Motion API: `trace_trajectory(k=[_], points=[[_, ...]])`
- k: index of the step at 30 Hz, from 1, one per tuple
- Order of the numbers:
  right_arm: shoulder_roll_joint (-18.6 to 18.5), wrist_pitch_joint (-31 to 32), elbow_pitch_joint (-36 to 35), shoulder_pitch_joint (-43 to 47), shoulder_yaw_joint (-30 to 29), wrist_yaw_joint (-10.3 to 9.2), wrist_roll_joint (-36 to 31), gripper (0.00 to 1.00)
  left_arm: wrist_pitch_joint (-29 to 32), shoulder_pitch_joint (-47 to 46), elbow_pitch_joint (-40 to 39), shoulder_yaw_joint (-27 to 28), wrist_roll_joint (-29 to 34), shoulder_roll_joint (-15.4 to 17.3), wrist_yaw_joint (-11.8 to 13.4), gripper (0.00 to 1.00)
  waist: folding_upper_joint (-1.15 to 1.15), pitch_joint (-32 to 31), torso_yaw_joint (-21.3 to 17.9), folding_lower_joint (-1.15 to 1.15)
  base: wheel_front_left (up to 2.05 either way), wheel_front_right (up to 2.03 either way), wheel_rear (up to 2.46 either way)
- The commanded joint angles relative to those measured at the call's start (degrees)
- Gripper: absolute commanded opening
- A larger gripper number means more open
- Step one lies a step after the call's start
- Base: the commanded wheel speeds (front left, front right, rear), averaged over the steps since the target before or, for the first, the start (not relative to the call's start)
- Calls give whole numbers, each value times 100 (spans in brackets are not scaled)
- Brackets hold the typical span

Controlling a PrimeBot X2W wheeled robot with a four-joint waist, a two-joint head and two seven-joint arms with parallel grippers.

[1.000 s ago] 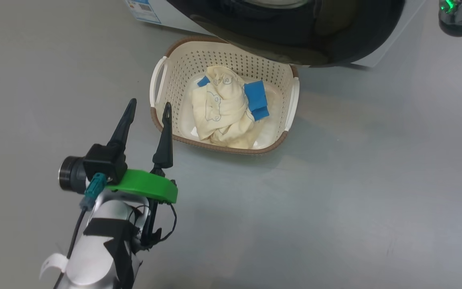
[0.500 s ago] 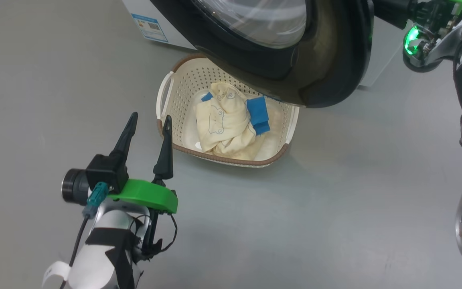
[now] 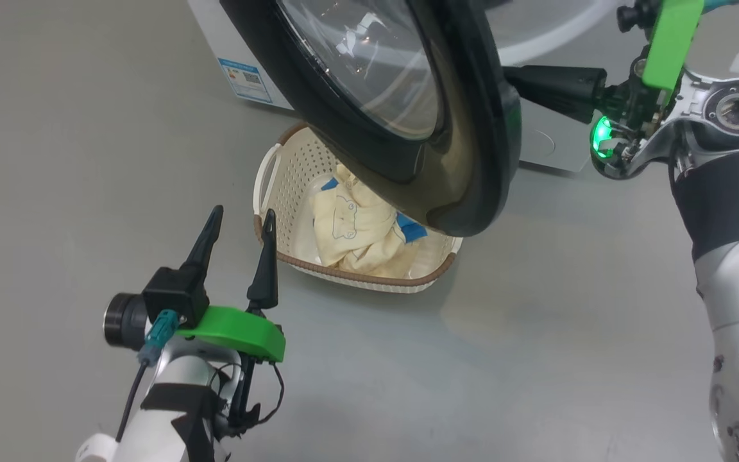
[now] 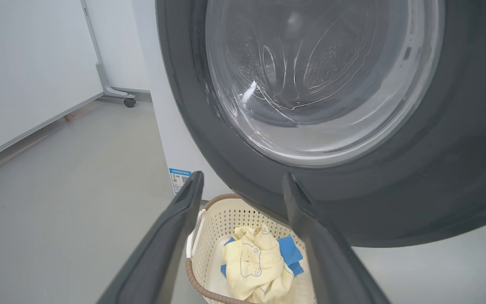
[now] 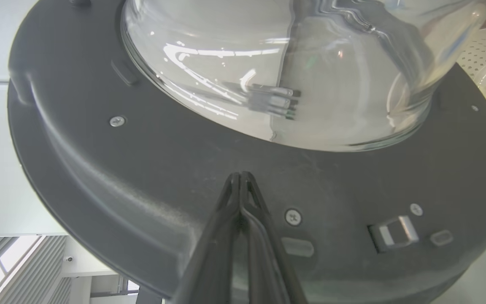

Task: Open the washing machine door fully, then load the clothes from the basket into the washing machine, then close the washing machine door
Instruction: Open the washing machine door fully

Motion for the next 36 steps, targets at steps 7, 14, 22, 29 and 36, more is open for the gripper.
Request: trace_trajectory(k=[7,14,22,29,36], points=[[167,-68,-523,398,625,-1,406,0,-39,24,-64,166,-6,108,-1,100,0,-242,-50,0,0,0,0],[167,-199,-619,592,826,-1,526,0,-39,75,-73,193,20,108,-13,100,0,-365,-75,0,0,0,0],[167,-410,-599,635,813,-1,570,0,-39,103,-38,245,41,108,-39,100,0,-426,-128,0,0,0,0],[167,-1633,-618,656,450,-1,267,0,-39,124,-7,298,58,108,-43,100,0,-487,-240,0,0,0,0],[150,-3152,-826,881,-119,-1,-71,0,-39,154,32,405,101,116,-61,100,0,-579,-441,0,0,0,0]])
